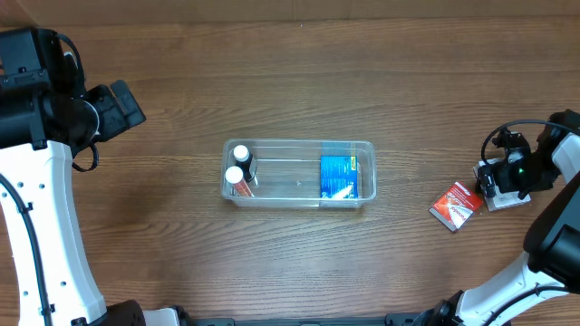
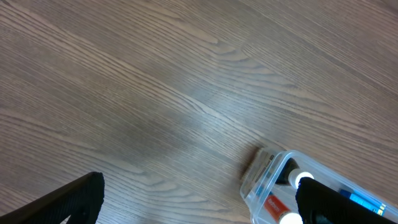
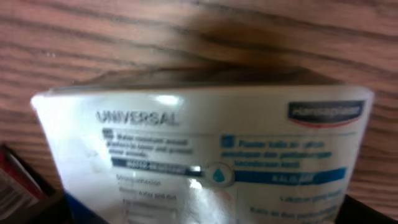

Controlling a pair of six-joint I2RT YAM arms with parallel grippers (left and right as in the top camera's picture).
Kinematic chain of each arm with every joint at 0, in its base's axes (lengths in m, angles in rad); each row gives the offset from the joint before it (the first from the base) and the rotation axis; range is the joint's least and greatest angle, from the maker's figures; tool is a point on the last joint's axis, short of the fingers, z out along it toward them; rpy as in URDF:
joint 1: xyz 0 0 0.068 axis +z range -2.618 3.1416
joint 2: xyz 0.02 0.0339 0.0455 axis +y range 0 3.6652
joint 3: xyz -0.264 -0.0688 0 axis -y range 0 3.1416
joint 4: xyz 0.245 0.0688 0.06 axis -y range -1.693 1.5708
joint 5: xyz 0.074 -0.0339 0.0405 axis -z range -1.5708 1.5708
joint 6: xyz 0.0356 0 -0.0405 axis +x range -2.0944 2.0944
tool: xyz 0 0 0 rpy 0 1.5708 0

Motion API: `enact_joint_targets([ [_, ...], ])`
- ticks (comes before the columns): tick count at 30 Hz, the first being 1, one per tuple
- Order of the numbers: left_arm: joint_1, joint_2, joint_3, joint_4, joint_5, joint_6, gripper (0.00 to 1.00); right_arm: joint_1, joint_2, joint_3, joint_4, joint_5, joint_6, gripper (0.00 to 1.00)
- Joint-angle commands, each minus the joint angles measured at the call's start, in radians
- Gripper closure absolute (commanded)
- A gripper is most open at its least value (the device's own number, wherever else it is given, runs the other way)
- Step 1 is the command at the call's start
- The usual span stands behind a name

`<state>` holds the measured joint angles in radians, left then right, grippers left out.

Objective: Pack container
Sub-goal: 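Move right gripper to the white Hansaplast pack and grasp it, then insert the white pack into the container beside the blue box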

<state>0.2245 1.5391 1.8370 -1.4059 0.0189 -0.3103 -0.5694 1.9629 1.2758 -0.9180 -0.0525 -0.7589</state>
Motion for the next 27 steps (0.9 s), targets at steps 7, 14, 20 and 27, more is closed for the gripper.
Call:
enact_joint_targets([
  [7, 0.002, -0.003, -0.005, 0.001, 0.008, 0.011, 0.00, -0.002, 0.010, 0.004, 0.025, -0.030, 0.039, 0.29],
  [14, 0.002, -0.003, -0.005, 0.002, 0.008, 0.011, 0.00, -0.002, -0.086, 0.141, 0.026, -0.034, 0.298, 0.45],
  [20, 0.002, -0.003, -0.005, 0.003, 0.008, 0.011, 0.00, 0.094, -0.301, 0.212, -0.069, -0.080, 0.600, 0.65],
  [27, 0.002, -0.003, -0.005, -0.010, 0.007, 0.019, 0.00, 0.498, -0.460, 0.212, -0.291, -0.083, 0.863, 0.69],
])
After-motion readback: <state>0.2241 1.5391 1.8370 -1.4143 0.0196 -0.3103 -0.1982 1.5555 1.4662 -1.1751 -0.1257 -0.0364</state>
